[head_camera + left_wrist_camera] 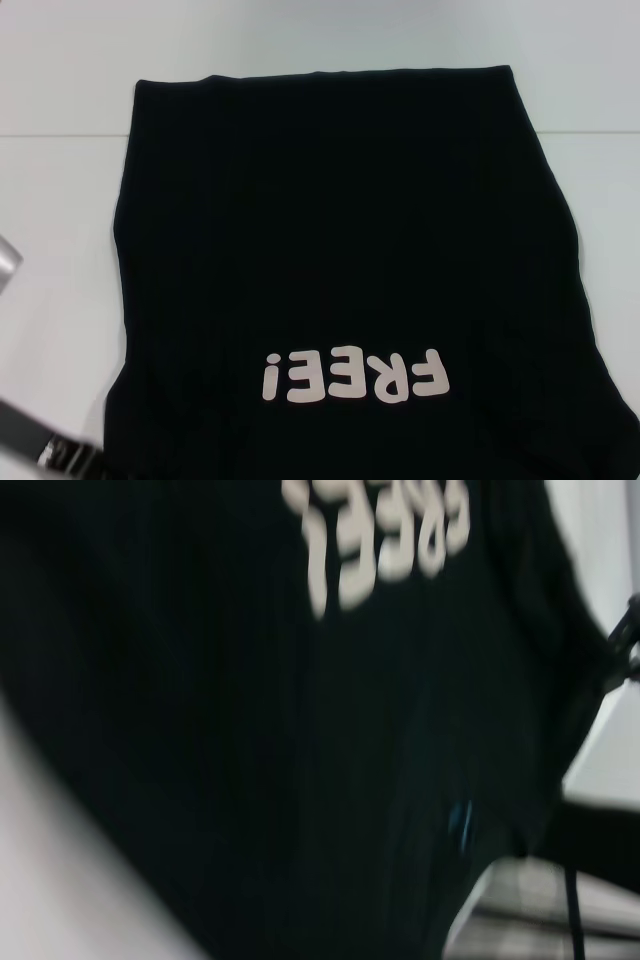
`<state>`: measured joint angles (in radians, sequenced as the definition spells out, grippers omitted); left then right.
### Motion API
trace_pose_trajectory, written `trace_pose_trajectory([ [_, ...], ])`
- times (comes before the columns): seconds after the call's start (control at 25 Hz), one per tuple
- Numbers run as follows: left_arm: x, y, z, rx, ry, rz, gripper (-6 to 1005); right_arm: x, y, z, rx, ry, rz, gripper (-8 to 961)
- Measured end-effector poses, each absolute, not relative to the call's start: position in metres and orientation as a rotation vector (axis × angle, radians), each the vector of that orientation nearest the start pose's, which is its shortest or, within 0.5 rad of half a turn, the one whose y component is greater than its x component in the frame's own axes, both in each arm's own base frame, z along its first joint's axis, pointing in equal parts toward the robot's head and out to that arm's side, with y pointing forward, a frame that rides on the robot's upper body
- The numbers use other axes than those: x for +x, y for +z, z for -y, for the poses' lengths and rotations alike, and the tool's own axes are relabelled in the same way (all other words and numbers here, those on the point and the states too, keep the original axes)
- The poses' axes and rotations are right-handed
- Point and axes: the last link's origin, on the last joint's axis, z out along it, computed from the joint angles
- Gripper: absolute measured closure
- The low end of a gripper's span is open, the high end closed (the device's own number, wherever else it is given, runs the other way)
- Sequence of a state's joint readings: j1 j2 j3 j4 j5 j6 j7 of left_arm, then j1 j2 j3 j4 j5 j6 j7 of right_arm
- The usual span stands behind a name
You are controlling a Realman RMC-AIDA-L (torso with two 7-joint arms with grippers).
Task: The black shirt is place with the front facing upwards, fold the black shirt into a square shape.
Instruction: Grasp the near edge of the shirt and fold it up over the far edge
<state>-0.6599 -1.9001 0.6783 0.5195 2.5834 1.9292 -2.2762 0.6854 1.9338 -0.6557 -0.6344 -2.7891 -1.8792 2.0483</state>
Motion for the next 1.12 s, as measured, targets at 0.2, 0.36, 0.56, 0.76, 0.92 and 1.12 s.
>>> trace_pose_trajectory([
  [0.2, -0.292, 0.056, -0.311, -2.567, -0.208, 2.023, 973, 0.305, 0.063, -0.314, -2.657, 0.037, -1.718, 835],
  [0.36, -0.300, 0.076, -0.333, -2.352, -0.542, 1.973, 973, 0.302, 0.082, -0.330, -2.470, 0.458, -1.741, 827],
  [0.56, -0.316, 0.085, -0.350, -2.061, -0.854, 1.918, 973, 0.303, 0.083, -0.347, -2.281, 0.778, -1.716, 817],
  [0.76, -0.325, 0.073, -0.353, -1.880, -1.097, 1.818, 972, 0.308, 0.061, -0.364, -2.110, 0.952, -1.644, 807],
  [0.92, -0.327, 0.065, -0.357, -1.802, -1.157, 1.758, 972, 0.307, 0.049, -0.372, -2.038, 0.992, -1.577, 799],
  [1.12, -0.326, 0.059, -0.365, -1.769, -1.164, 1.700, 973, 0.307, 0.043, -0.383, -1.988, 0.978, -1.484, 789],
])
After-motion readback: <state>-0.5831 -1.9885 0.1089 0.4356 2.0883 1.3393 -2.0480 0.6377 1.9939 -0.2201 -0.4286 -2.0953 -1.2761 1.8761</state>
